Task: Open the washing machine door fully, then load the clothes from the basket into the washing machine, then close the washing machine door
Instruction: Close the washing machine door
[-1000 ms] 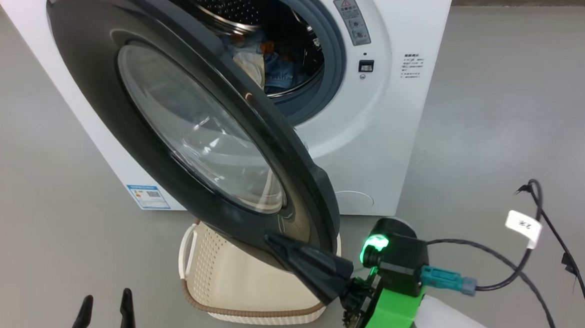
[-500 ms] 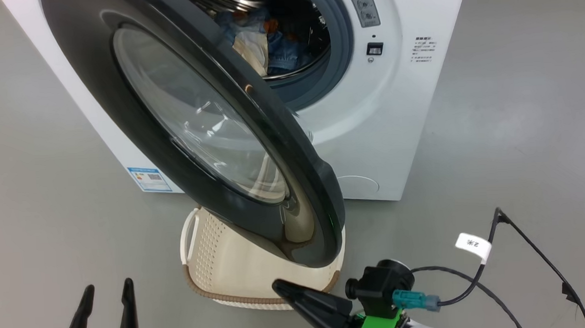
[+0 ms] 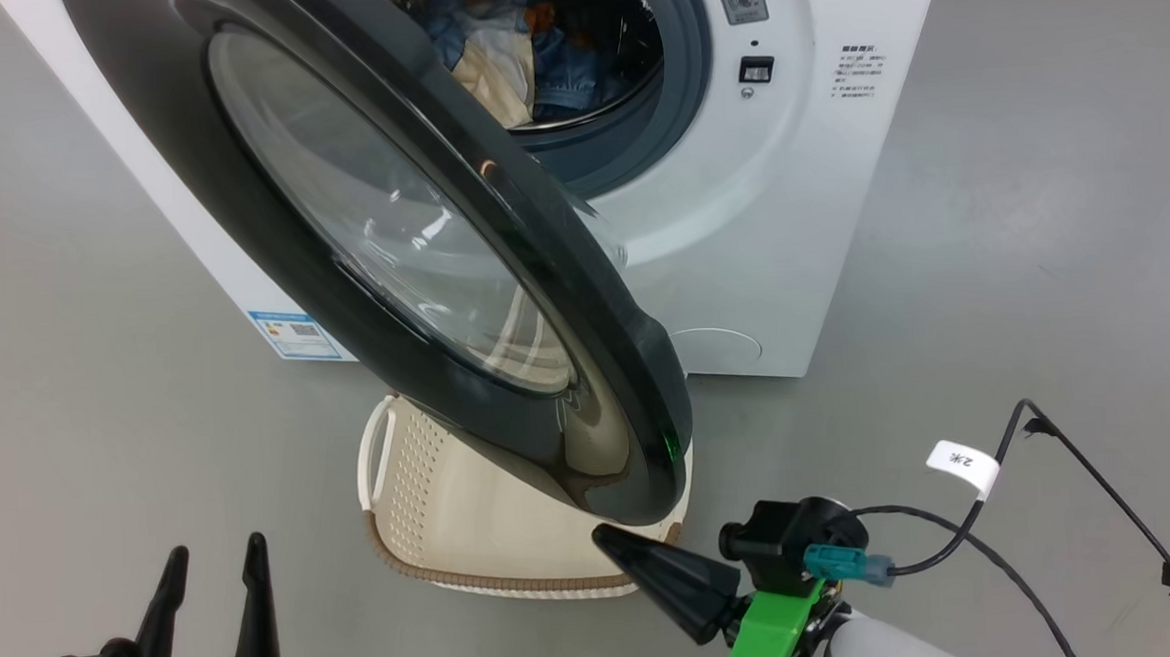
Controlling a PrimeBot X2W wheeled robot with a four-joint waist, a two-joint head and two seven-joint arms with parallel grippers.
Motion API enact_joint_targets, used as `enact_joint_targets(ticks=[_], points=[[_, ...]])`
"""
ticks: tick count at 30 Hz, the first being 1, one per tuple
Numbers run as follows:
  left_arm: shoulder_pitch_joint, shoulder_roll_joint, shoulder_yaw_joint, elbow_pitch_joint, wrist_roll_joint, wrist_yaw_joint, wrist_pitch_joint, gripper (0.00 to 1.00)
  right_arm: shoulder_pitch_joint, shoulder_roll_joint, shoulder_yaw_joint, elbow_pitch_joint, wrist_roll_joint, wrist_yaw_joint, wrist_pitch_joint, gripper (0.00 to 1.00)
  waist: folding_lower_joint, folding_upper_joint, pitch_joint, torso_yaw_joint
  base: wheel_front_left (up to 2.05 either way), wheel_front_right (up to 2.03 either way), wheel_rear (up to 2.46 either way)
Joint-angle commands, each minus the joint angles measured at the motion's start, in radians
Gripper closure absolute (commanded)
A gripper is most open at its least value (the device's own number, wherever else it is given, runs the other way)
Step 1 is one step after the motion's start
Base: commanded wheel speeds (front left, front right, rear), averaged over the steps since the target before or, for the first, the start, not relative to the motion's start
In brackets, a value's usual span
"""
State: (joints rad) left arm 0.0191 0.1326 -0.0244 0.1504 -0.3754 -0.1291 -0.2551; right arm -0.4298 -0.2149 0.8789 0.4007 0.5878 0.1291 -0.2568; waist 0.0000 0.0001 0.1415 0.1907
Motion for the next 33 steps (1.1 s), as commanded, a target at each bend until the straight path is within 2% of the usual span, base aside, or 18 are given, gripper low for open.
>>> enact_joint_targets(ticks=[1, 16, 33], points=[[-0.04, 0.014, 0.033, -0.022, -0.003, -0.002, -0.007, 0.0, -0.012, 0.016, -0.005, -0.014, -0.015, 0.002, -0.005, 1.0, 0.0, -0.0001, 0.002, -0.001, 0.0, 0.0, 0.0], [-0.054, 0.019, 0.029, -0.021, -0.009, -0.002, -0.007, 0.0, -0.017, 0.028, -0.158, 0.026, -0.053, 0.002, -0.005, 1.0, 0.0, -0.0001, 0.02, -0.004, 0.0, 0.0, 0.0], [-0.097, 0.021, -0.003, -0.046, -0.014, -0.002, -0.007, 0.0, -0.091, 0.025, -0.413, 0.033, -0.093, 0.002, -0.005, 1.0, 0.0, -0.0001, 0.089, 0.023, 0.0, 0.0, 0.0]])
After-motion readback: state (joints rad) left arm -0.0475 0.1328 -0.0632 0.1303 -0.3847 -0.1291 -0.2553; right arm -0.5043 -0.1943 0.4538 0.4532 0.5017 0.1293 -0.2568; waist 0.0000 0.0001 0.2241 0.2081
